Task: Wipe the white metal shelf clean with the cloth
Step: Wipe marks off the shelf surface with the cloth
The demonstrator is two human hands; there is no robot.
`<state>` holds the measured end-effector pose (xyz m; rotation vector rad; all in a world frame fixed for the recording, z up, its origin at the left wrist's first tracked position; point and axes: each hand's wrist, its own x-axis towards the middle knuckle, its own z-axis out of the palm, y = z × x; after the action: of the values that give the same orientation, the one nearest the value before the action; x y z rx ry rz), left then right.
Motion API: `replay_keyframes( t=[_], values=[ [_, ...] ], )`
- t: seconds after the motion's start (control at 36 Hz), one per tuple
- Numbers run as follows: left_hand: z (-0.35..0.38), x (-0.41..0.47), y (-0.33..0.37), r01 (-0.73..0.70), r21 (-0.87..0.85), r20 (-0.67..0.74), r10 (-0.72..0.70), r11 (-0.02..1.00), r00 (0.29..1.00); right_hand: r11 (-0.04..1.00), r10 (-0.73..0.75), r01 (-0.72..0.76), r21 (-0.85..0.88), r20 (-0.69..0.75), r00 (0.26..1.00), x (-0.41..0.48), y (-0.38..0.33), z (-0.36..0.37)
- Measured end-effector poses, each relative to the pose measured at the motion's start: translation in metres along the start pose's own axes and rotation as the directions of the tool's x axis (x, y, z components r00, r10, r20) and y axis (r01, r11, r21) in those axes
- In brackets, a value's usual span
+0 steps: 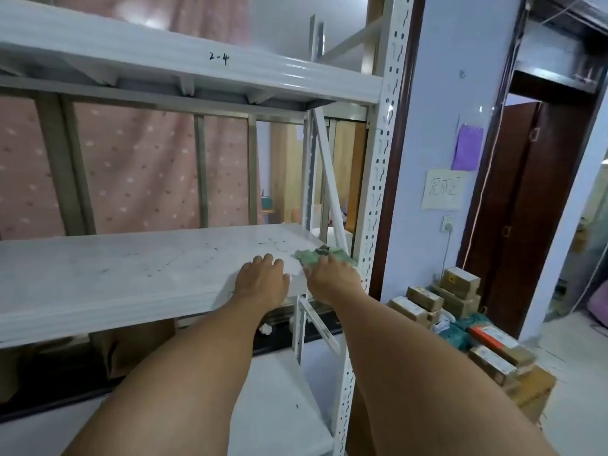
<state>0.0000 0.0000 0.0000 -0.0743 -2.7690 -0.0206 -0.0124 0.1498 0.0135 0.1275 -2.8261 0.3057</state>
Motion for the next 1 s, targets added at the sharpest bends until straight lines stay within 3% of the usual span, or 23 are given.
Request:
replay_keyframes(
  t=[0.11,0.28,0.56,0.75,1.0],
  values=[
    [0.013,0.005,0.001,-0.004,0.000,-0.088,0.004,1.000,0.996,0.989,0.145,-0.142,0.027,-0.107,0.984,0.025,0.000,-0.004],
    [0.035,0.007,0.004,-0.025,0.003,-0.210,0.025,1.000,0.977,0.975,0.218,-0.220,-0.014,-0.098,0.971,0.055,0.002,0.000],
    [0.058,0.015,0.021,0.057,-0.021,-0.377,-0.061,0.998,0.924,0.987,0.042,-0.029,-0.158,0.075,0.996,0.092,0.022,0.017],
    [0.060,0.014,0.020,0.052,-0.075,-0.446,-0.080,0.996,0.892,0.995,-0.097,0.092,0.032,0.212,0.972,0.124,0.027,0.014],
    [0.063,0.013,0.012,0.017,-0.124,-0.483,-0.075,0.992,0.872,0.976,-0.081,0.021,0.215,0.273,0.959,0.158,0.036,0.019]
  ],
)
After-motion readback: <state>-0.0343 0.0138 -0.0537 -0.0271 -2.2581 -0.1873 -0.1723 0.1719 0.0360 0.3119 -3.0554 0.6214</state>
